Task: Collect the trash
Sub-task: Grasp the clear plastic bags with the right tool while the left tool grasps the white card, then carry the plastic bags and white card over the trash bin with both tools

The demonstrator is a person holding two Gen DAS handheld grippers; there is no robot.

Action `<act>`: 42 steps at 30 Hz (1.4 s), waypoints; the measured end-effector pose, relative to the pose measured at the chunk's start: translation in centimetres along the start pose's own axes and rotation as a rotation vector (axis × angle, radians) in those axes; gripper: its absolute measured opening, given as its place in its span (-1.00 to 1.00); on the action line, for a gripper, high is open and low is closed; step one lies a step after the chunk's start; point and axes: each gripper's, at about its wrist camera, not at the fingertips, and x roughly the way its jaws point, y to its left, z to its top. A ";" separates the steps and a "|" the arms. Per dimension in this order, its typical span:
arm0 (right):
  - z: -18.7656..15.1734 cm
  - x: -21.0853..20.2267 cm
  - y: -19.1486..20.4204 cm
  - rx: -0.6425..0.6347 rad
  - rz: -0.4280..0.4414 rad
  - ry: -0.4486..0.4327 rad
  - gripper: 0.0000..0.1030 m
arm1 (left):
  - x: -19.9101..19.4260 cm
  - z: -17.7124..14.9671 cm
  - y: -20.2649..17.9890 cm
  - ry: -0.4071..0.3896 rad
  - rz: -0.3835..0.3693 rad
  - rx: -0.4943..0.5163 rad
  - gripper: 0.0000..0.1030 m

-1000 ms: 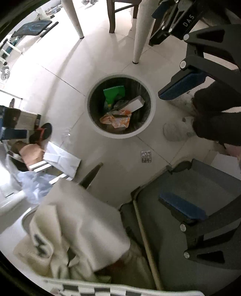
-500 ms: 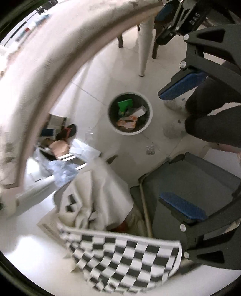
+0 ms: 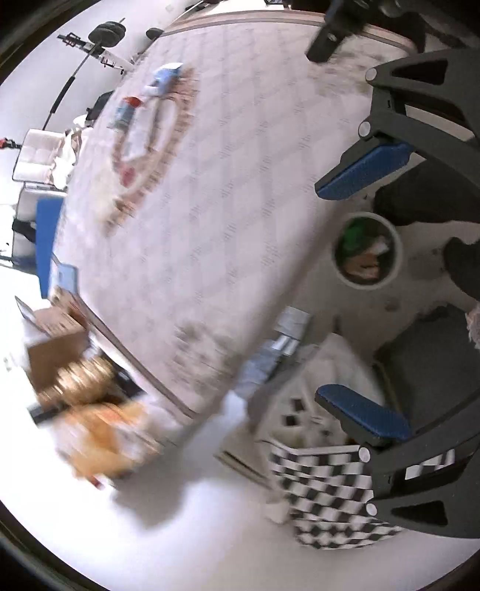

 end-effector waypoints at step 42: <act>33.8 19.9 -23.1 0.243 -0.045 0.196 -0.52 | 17.9 21.6 -38.7 0.209 -0.154 1.344 0.98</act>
